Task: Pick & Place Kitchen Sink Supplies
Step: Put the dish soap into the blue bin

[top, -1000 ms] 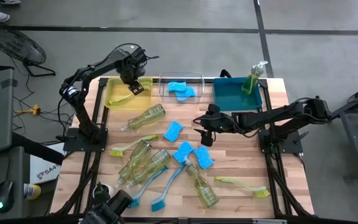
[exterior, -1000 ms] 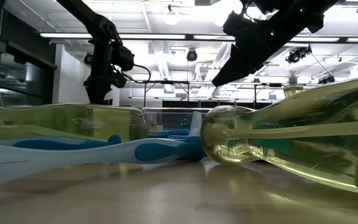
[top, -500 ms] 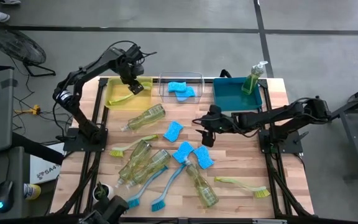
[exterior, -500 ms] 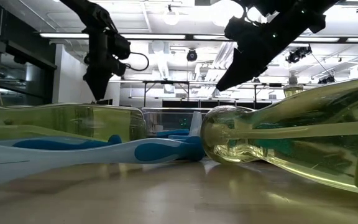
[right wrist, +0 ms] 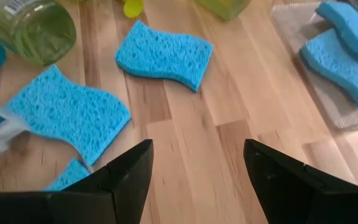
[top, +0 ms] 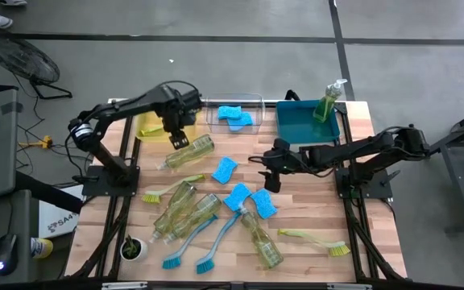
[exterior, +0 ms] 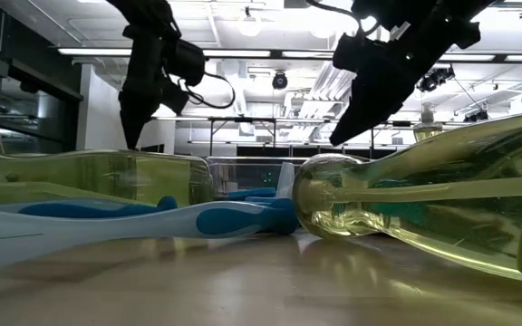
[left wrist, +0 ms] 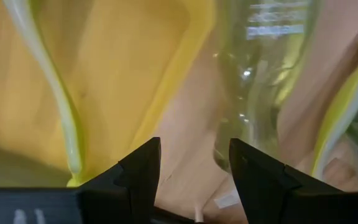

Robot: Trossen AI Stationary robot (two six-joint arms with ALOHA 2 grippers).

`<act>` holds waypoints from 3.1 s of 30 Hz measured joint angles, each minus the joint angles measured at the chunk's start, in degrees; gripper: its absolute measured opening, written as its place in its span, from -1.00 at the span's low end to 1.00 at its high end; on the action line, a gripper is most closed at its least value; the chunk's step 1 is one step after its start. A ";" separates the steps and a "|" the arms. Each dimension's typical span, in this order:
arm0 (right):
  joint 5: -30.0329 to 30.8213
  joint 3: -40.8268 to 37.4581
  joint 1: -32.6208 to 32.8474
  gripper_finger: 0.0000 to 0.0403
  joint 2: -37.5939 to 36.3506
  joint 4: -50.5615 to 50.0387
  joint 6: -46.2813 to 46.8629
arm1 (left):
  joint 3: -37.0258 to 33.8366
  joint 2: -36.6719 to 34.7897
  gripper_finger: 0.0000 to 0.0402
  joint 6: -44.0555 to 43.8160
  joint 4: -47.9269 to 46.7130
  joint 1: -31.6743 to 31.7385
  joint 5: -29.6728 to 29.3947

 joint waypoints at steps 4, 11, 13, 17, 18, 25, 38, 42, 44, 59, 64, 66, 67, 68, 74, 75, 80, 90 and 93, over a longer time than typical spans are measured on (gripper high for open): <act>0.32 0.00 0.46 0.22 0.00 -2.33 1.16 | -0.99 -0.21 -0.08 -2.24 -0.63 -3.85 -2.27; 1.59 0.00 3.20 0.22 -0.02 -6.00 2.90 | -7.39 -5.85 -0.08 -6.96 -0.07 -6.87 -3.99; 2.98 0.00 4.16 0.22 -0.02 -6.22 2.91 | -10.62 -8.34 -0.08 -8.09 1.52 -7.09 -3.70; 3.35 0.00 5.21 0.22 -0.02 -5.69 2.67 | -17.46 -13.33 -0.08 -10.76 4.82 -7.00 -0.59; 3.34 0.00 5.33 0.22 -0.02 -5.59 2.63 | -19.06 -14.32 -0.08 -10.96 5.64 -6.98 0.60; 3.49 0.00 5.38 0.22 -0.02 -4.60 2.52 | -23.37 -16.98 -0.01 -12.49 9.39 -7.00 2.73; 3.49 0.00 5.35 0.22 -0.02 -2.90 1.46 | -23.35 -15.73 0.50 -12.32 18.06 -7.00 3.40; 3.49 0.00 5.35 0.22 -0.02 -2.90 1.45 | -23.32 -14.05 0.51 -12.41 18.18 -7.00 3.70; 3.47 0.00 5.35 0.22 -0.02 -2.90 1.44 | -23.32 -13.19 0.51 -12.48 18.08 -7.00 3.79; 3.45 0.00 5.35 0.22 -0.02 -2.90 1.46 | -23.32 -12.35 0.51 -13.13 17.98 -7.00 4.36; 3.22 0.00 5.34 0.22 -0.02 -2.90 1.46 | -23.32 -12.35 0.51 -14.01 17.98 -7.00 4.39; 3.09 0.00 5.34 0.22 -0.02 -2.90 1.46 | -23.30 -12.35 0.51 -14.32 17.95 -7.00 4.67; 3.08 0.00 5.33 0.22 -0.02 -2.90 1.46 | -23.30 -12.35 0.51 -14.45 17.89 -7.00 5.15; 3.06 0.00 5.34 0.22 -0.02 -2.90 1.46 | -23.30 -12.35 0.51 -14.72 17.85 -7.00 5.56; 3.06 0.00 5.35 0.22 -0.02 -2.90 1.52 | -23.30 -12.39 0.51 -16.71 17.82 -7.00 5.52; 3.04 0.00 5.34 0.22 -0.02 -2.90 1.53 | -23.30 -12.39 0.51 -17.41 17.81 -7.00 5.50; 3.03 0.00 5.34 0.22 -0.02 -2.90 1.62 | -23.30 -12.39 0.51 -19.79 16.40 -7.00 5.36; 3.02 0.00 5.33 0.22 -0.02 -2.90 1.68 | -23.28 -12.87 0.51 -19.98 7.85 -8.38 3.26; 2.97 0.00 5.33 0.22 -0.02 -2.92 2.37 | -23.28 -12.98 0.51 -21.00 7.21 -10.97 1.95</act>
